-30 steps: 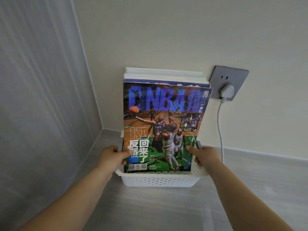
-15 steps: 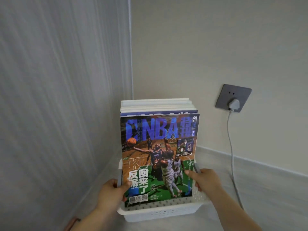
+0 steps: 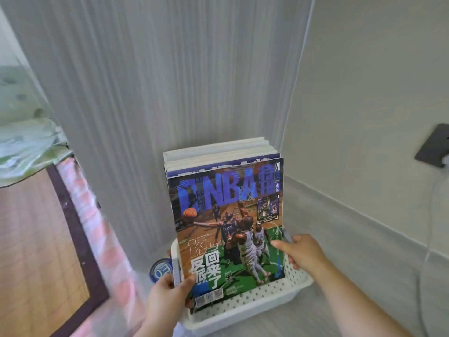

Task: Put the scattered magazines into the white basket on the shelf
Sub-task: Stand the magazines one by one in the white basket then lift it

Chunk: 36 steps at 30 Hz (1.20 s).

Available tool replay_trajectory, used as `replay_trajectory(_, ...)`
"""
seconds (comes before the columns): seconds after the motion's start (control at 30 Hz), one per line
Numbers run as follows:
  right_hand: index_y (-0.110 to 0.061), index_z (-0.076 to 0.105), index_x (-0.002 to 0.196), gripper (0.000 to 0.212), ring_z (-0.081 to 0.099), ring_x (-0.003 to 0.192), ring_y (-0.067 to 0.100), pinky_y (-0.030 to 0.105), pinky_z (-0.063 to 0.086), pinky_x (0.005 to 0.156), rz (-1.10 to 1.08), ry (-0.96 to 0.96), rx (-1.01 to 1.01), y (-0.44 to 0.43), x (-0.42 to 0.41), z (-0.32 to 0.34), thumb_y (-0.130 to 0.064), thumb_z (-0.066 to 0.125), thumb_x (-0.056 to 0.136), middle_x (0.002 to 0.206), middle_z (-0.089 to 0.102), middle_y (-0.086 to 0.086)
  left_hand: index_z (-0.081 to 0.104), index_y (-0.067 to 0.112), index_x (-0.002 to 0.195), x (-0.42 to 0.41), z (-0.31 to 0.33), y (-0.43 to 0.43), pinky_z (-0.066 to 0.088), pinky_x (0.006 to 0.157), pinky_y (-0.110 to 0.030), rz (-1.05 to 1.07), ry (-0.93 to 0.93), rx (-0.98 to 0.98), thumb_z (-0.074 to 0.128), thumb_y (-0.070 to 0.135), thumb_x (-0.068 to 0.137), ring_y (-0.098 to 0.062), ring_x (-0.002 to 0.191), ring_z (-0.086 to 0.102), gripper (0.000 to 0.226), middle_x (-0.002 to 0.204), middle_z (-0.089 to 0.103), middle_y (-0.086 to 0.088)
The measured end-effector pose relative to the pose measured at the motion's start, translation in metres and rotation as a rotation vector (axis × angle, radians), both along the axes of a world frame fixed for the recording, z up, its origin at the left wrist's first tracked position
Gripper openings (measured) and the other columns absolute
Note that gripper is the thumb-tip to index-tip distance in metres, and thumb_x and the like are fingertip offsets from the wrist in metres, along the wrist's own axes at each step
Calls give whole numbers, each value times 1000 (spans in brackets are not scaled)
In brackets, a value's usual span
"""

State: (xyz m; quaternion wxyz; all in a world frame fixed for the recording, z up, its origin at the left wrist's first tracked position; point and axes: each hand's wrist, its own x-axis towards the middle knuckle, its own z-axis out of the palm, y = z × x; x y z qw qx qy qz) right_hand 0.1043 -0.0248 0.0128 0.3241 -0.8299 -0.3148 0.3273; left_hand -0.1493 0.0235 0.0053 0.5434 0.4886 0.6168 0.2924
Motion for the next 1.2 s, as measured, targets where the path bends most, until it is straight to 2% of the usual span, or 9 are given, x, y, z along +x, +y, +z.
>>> replay_trajectory(0.17, -15, 51, 60, 30, 46, 38, 7, 19, 41, 46, 125, -34, -10, 26, -23, -2, -35, 68, 75, 46, 52, -5, 58, 7, 67, -31, -3, -10, 28, 25, -8, 63, -37, -19, 66, 14, 76, -2, 22, 44, 14, 32, 54, 2)
replay_trajectory(0.3, -16, 53, 62, 29, 46, 34, 2, 19, 42, 48, 198, -64, -14, 51, -34, -2, -37, 68, 75, 46, 52, -6, 59, 6, 84, -41, -4, -5, 38, 28, -11, 92, -54, -40, 65, 13, 77, -14, 39, 55, 12, 60, 63, -9)
replay_trajectory(0.43, -16, 50, 56, 33, 50, 43, 9, 23, 41, 53, 207, -110, 3, 65, -40, 7, -37, 70, 73, 50, 55, -3, 59, 14, 72, -45, -9, 2, 46, 38, -21, 64, -83, -49, 64, 11, 78, -11, 39, 58, 9, 67, 66, -10)
replay_trajectory(0.53, -16, 53, 66, 28, 52, 60, 15, 27, 39, 61, 13, -259, 101, 60, -46, 9, -38, 69, 73, 71, 63, 5, 56, 16, 69, -47, -9, 6, 42, 32, -16, 42, -125, -73, 65, 6, 76, -10, 35, 59, 15, 67, 65, -9)
replay_trajectory(0.6, -12, 58, 93, 30, 57, 85, 22, 32, 43, 74, -202, -254, 194, 48, -57, 7, -35, 66, 77, 103, 64, 10, 56, 10, 81, -50, -8, 11, 47, 42, -24, 21, -112, -99, 69, 4, 72, -17, 44, 62, 17, 71, 65, -11)
replay_trajectory(0.7, -7, 38, 131, 56, 44, 123, 30, 38, 36, 101, -426, -33, 338, 26, -85, -4, -24, 62, 82, 138, 43, 16, 37, 3, 118, -55, -9, 22, 50, 69, -36, -14, -27, -41, 77, 2, 60, -30, 82, 58, 70, 94, 56, -13)
replay_trajectory(0.83, -8, 35, 130, 48, 57, 93, 22, 33, 43, 83, -568, 374, 464, 1, -144, -24, -8, 53, 86, 123, 54, 16, 15, 16, 139, -68, -4, 33, 30, 106, -39, -181, 65, 240, 84, 8, 52, -24, 126, 36, 112, 135, 38, -7)
replay_trajectory(0.97, -12, 30, 134, 49, 53, 89, 17, 23, 41, 66, -514, 553, 451, -5, -175, -32, -2, 44, 87, 120, 53, 13, 31, 35, 120, -72, 9, 52, 37, 88, -18, -376, -75, 397, 82, 9, 55, 7, 100, 50, 87, 109, 50, 23)
replay_trajectory(1.2, -10, 32, 133, 53, 52, 103, 27, 36, 43, 88, -483, 485, 367, 4, -170, -33, 5, 37, 82, 123, 54, 15, 32, 31, 105, -71, 6, 67, 42, 73, -16, -363, -130, 382, 81, 13, 57, 8, 86, 52, 71, 93, 54, 17)
